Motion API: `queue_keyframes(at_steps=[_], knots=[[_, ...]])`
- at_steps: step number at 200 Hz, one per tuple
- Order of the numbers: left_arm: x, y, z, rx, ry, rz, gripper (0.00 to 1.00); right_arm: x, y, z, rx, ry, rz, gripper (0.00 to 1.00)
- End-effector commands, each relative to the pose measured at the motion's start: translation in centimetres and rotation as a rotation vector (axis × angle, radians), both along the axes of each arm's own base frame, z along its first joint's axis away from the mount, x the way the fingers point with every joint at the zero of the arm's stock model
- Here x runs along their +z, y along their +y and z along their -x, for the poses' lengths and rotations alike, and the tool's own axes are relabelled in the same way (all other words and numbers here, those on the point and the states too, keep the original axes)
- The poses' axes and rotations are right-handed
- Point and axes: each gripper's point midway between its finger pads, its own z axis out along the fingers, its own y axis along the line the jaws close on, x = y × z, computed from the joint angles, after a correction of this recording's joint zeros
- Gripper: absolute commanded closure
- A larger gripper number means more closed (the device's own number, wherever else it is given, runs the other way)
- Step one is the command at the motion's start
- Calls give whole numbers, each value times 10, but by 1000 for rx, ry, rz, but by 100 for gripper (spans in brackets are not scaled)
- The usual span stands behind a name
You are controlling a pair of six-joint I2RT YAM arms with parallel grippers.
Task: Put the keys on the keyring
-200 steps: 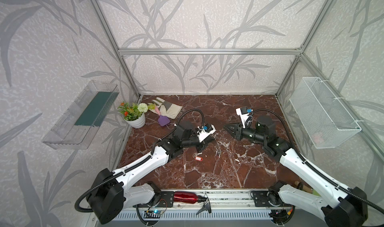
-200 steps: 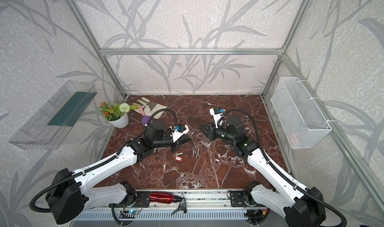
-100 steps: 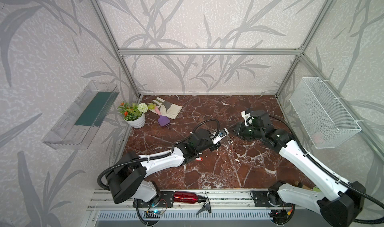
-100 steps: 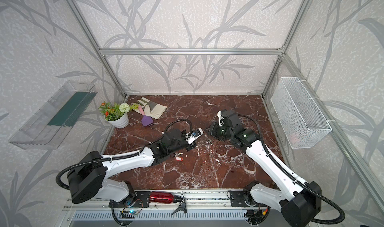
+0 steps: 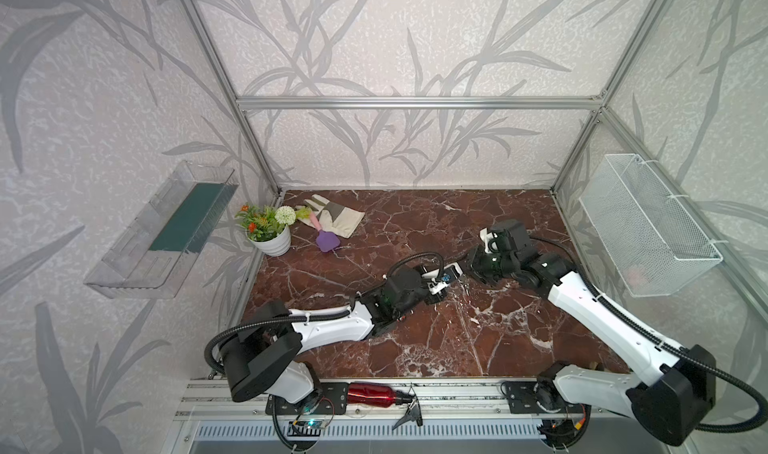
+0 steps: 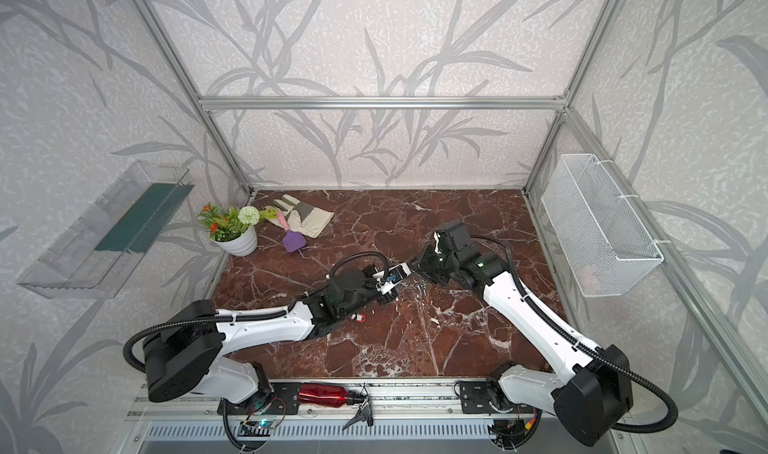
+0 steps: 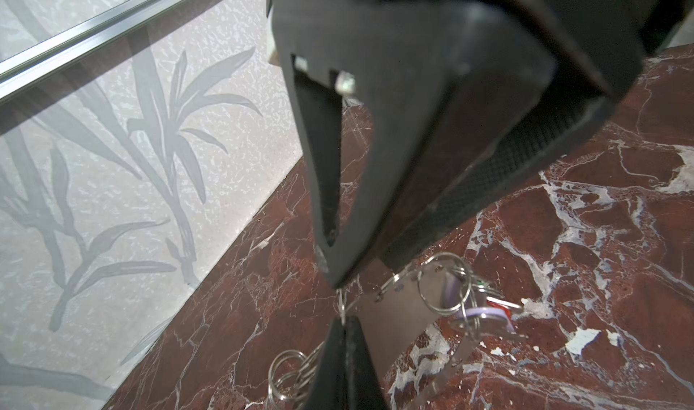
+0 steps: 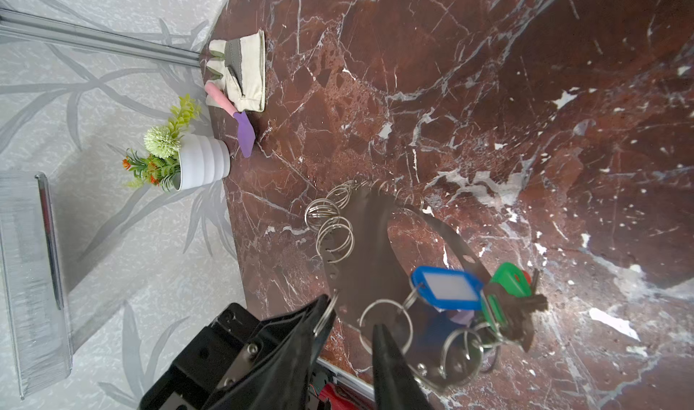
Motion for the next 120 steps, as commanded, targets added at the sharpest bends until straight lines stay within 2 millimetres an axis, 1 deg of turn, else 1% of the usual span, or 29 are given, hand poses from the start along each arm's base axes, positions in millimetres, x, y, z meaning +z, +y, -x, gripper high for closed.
queue_keyframes(at_steps=[1, 41, 56, 76, 97, 120], knots=[[18, -2, 0, 6, -86, 37, 100, 4, 4, -4, -16, 5, -21, 70], [16, -3, 3, 2, -101, 30, 100, 2, 9, -7, -22, 9, -48, 71], [13, -5, 5, -4, -108, 14, 100, 1, 10, -9, -20, 9, -54, 73], [15, -4, 4, 3, -115, 19, 100, 0, 12, -8, -15, 17, -51, 76], [13, -5, 3, 12, -116, 14, 100, -5, 11, -6, -24, 34, -47, 78], [13, -5, 2, 21, -114, 16, 100, -9, 9, -3, -31, 45, -37, 78]])
